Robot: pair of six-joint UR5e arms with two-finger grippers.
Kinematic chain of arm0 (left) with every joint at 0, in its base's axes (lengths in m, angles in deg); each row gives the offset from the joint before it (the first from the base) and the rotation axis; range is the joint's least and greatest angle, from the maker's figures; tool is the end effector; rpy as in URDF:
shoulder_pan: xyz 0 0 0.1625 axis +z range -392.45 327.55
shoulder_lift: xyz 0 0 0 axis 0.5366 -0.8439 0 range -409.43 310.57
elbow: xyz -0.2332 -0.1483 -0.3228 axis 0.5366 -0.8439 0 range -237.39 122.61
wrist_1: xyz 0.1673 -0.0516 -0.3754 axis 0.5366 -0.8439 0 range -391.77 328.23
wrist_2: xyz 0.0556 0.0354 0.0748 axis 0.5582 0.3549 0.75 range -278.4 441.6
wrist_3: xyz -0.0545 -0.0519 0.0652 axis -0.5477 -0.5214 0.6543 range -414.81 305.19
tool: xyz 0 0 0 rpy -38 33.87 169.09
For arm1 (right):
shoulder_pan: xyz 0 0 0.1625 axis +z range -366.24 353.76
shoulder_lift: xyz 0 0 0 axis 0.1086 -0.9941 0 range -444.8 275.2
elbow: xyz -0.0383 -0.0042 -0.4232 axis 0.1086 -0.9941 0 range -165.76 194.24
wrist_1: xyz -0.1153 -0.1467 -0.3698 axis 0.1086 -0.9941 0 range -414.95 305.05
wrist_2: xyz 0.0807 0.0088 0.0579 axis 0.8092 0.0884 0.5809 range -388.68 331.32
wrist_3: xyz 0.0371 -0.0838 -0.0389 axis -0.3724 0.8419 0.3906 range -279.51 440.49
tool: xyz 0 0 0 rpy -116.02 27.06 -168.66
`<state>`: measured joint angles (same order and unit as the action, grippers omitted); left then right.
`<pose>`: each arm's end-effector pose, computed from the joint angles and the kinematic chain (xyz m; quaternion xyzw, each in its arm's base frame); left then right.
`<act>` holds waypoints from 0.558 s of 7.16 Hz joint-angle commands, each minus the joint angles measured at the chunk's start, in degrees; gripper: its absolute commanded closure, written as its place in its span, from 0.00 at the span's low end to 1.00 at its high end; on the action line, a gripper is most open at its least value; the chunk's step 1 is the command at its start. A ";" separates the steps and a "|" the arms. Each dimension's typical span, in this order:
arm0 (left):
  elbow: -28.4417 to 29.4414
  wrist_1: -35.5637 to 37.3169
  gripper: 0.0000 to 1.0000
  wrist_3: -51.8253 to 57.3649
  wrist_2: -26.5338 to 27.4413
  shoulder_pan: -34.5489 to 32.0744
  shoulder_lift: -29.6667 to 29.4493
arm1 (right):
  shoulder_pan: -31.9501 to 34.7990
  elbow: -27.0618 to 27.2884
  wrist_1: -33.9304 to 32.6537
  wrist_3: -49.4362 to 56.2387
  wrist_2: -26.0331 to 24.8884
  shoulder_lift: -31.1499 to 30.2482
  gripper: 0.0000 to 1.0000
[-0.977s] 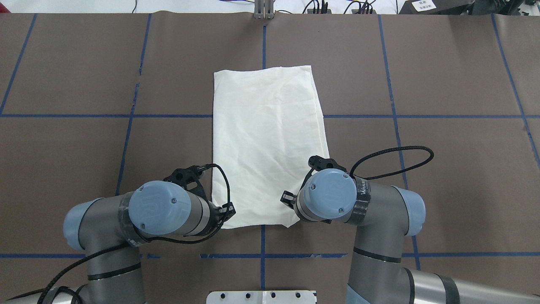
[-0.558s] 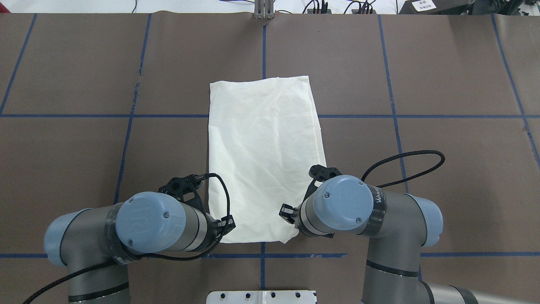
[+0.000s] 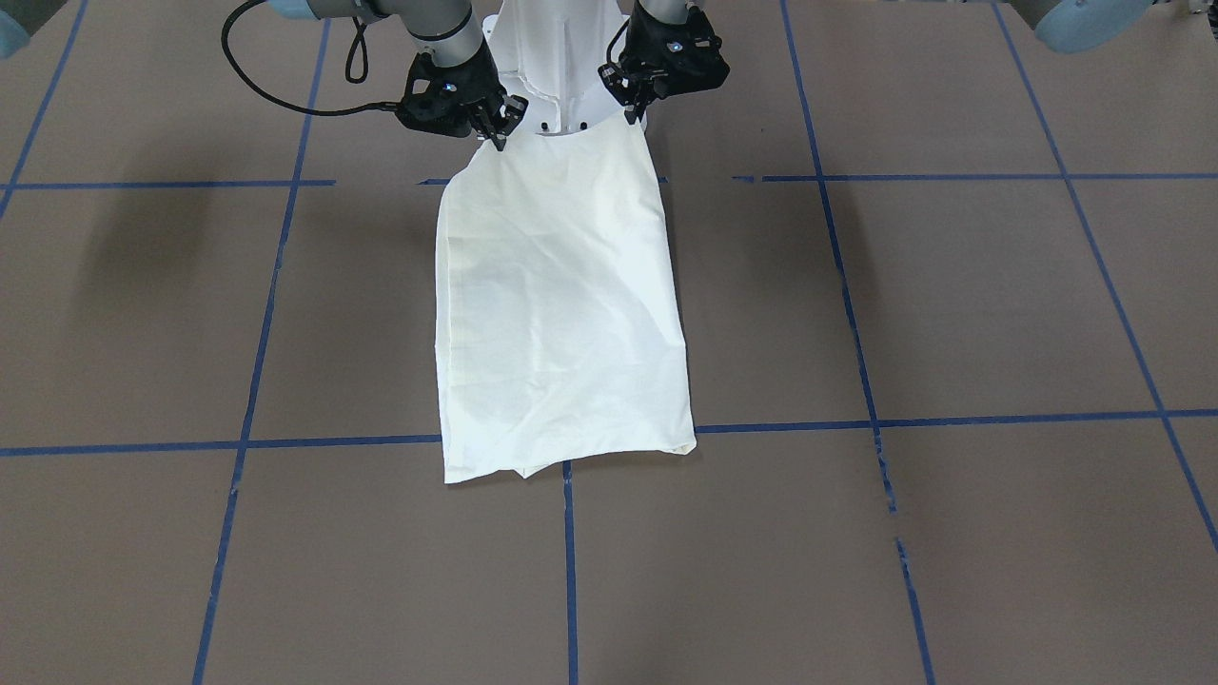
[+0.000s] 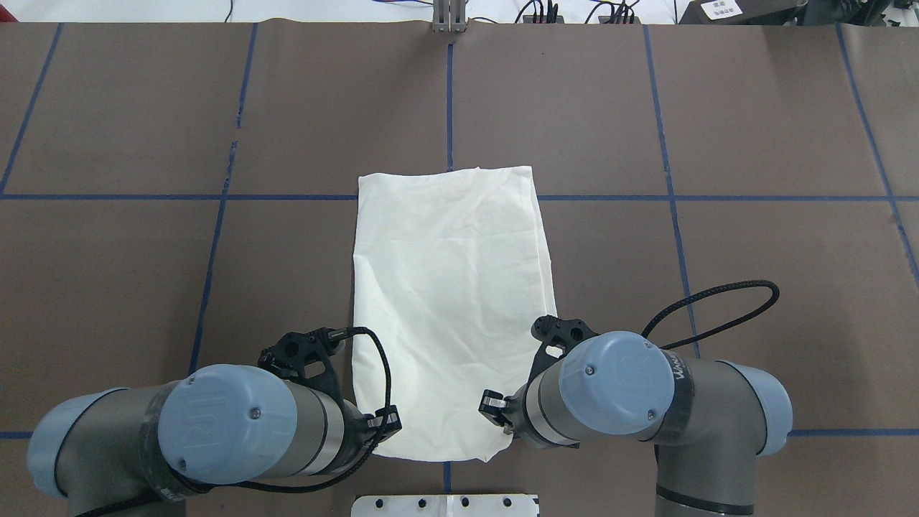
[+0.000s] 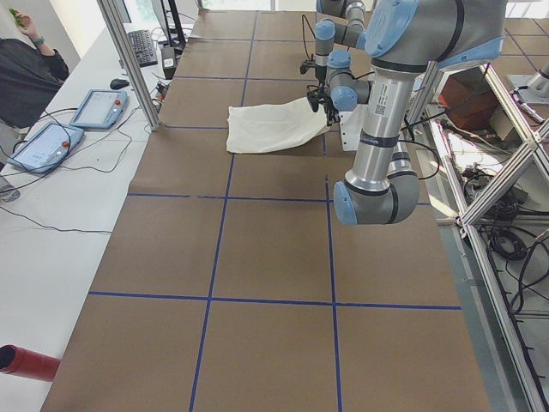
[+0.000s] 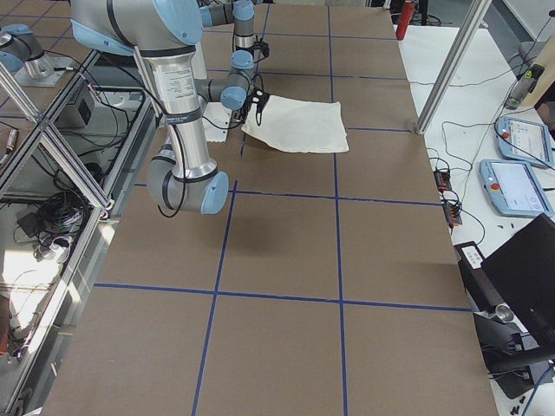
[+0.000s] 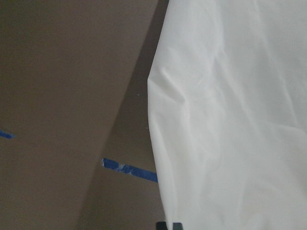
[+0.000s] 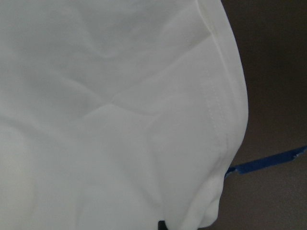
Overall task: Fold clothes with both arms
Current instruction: 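Lift the near end with both grippers and fold it toward the far end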
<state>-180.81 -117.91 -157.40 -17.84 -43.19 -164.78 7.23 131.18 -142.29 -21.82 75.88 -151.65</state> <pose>0.4921 -0.2124 0.1860 -0.0804 0.4583 -0.1416 0.8738 -0.5153 -0.2347 0.2314 -0.1091 -0.4418 0.1433 0.8788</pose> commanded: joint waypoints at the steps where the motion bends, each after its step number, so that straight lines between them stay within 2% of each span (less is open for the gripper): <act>1: 0.02 -0.25 1.00 0.45 0.03 -2.15 -1.19 | 4.17 -0.75 0.24 1.49 0.03 1.10 1.00; 3: 1.24 -0.26 1.00 7.19 -0.67 -10.75 -2.42 | 10.84 -2.75 0.15 5.18 2.91 2.34 1.00; 4: 2.56 -0.60 1.00 9.48 -0.67 -13.66 -2.60 | 13.23 -6.43 0.15 6.50 4.32 4.95 1.00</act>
<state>-179.61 -118.20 -151.14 -18.35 -52.64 -167.02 16.92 128.22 -142.13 -17.05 78.25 -149.00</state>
